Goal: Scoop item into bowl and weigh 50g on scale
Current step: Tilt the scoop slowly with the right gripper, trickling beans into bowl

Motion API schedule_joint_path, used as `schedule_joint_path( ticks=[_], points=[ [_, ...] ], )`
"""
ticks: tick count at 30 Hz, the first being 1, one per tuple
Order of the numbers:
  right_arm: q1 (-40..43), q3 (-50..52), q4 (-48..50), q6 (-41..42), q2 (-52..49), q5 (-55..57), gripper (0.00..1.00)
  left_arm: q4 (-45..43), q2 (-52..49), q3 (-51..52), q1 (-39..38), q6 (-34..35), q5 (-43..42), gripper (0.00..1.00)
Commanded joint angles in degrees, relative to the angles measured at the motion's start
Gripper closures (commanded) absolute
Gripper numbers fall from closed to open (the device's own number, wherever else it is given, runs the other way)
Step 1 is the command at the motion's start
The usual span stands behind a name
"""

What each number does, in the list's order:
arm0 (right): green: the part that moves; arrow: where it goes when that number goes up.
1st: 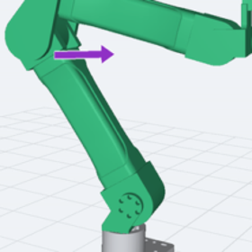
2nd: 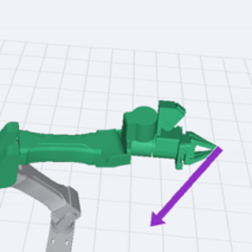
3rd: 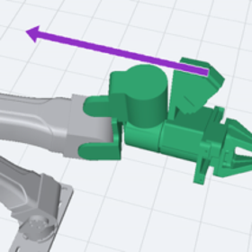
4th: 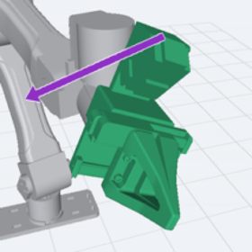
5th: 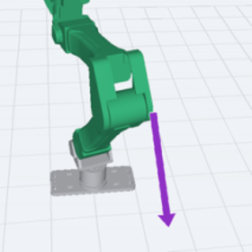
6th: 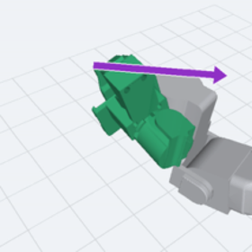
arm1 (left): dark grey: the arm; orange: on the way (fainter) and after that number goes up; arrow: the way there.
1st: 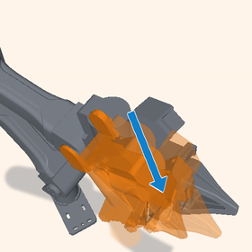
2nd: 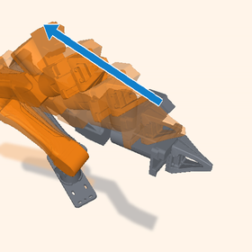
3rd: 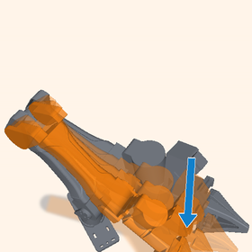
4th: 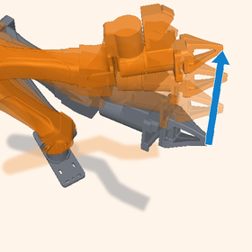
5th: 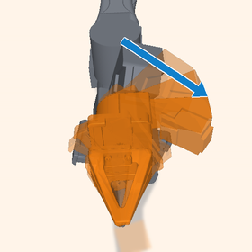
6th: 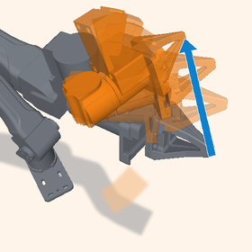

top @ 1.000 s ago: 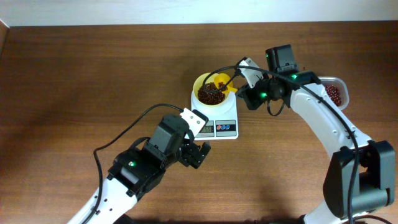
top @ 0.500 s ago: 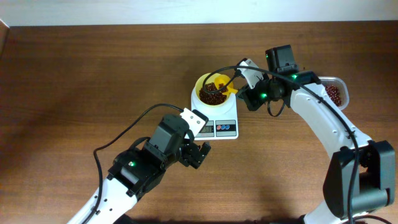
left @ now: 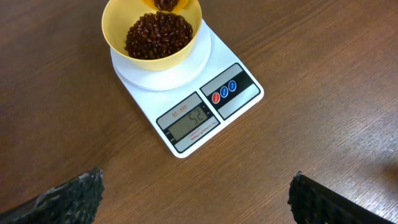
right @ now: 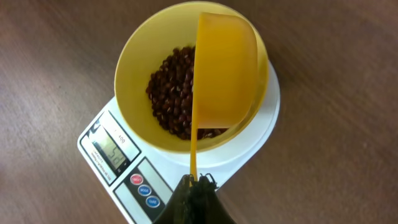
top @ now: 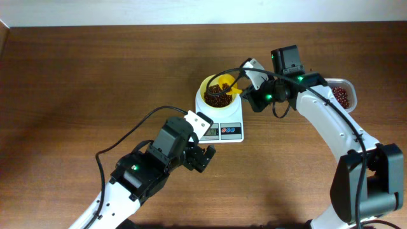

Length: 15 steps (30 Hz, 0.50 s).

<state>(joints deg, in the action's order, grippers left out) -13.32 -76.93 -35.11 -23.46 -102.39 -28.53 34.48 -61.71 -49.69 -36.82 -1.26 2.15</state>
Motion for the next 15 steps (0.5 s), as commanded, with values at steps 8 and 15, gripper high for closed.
schedule_joint_path(
  ticks=[8, 15],
  points=[
    [-2.0, -0.2, 1.1, -3.7, -0.1, -4.4, 0.96, -0.1, 0.7, 0.3, 0.2, 0.6, 0.4, 0.01],
    [-2.2, -0.2, 0.2, -3.8, -0.1, -3.3, 0.96, -0.1, 0.7, 0.3, 0.2, 0.6, 0.4, 0.01]
  ],
)
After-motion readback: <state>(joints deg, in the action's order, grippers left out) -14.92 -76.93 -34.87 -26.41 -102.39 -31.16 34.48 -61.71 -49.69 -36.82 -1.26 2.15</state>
